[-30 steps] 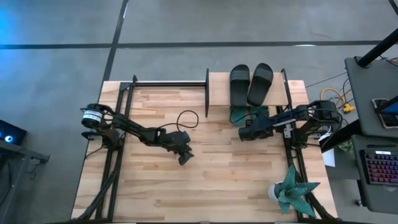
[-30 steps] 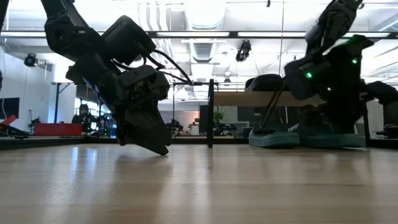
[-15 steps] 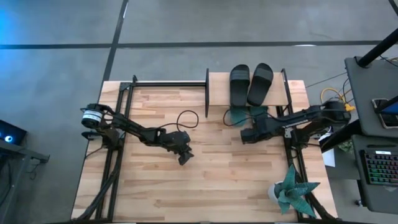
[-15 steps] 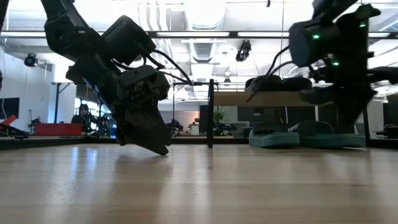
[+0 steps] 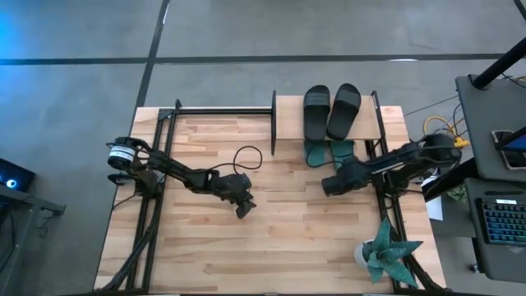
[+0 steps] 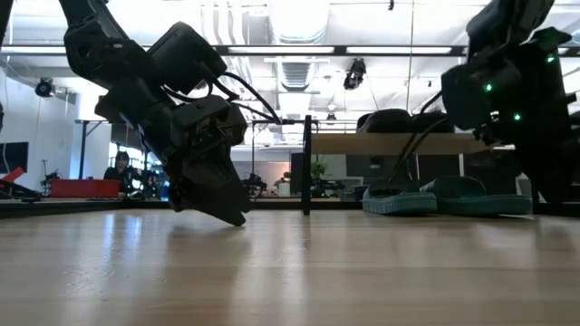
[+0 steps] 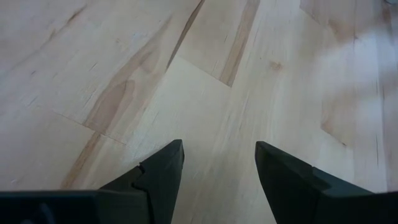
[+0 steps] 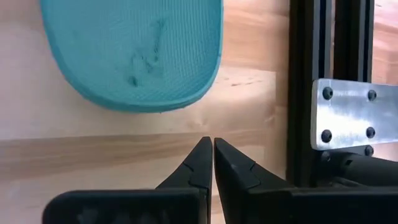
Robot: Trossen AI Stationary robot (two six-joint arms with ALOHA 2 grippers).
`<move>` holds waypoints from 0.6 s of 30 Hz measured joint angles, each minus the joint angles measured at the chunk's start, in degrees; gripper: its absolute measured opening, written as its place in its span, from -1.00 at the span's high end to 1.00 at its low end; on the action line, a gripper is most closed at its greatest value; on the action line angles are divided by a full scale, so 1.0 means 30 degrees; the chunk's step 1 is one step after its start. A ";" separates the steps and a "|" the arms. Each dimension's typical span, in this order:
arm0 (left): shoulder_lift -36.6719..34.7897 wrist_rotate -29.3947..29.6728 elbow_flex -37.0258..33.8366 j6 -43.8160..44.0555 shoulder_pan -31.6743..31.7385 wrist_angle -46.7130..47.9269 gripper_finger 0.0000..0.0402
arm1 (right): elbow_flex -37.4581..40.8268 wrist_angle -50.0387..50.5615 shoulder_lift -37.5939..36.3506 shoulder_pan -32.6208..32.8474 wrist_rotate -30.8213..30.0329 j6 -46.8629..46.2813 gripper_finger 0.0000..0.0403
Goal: Pick and place slides into the shelf
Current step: Adjust the green slippers under the shelf
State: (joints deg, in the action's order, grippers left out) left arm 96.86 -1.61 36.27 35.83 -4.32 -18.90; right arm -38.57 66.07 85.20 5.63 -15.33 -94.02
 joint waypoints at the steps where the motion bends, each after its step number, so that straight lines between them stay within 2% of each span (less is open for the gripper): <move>1: 0.0000 0.0000 0.0000 0.0007 0.0000 0.0005 0.05 | -0.0029 0.0085 0.0299 -0.0014 0.0058 -0.0054 0.96; 6: 0.0000 0.0015 0.0000 0.0000 0.0000 0.0000 0.05 | -0.0071 -0.0073 0.1410 -0.0014 0.0297 -0.1787 0.96; 12: 0.0000 0.0024 0.0007 0.0000 0.0007 -0.0007 0.05 | -0.0506 -0.1857 0.1085 0.0081 0.1244 0.0810 0.96; 18: 0.0000 0.0039 0.0007 -0.0058 0.0007 -0.0010 0.05 | -0.0612 -0.0702 0.0732 0.0117 0.0662 -0.0643 0.96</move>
State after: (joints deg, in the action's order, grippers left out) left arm 96.86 -1.49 36.29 35.66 -4.29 -18.93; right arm -40.41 63.97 87.39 5.98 -13.35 -95.95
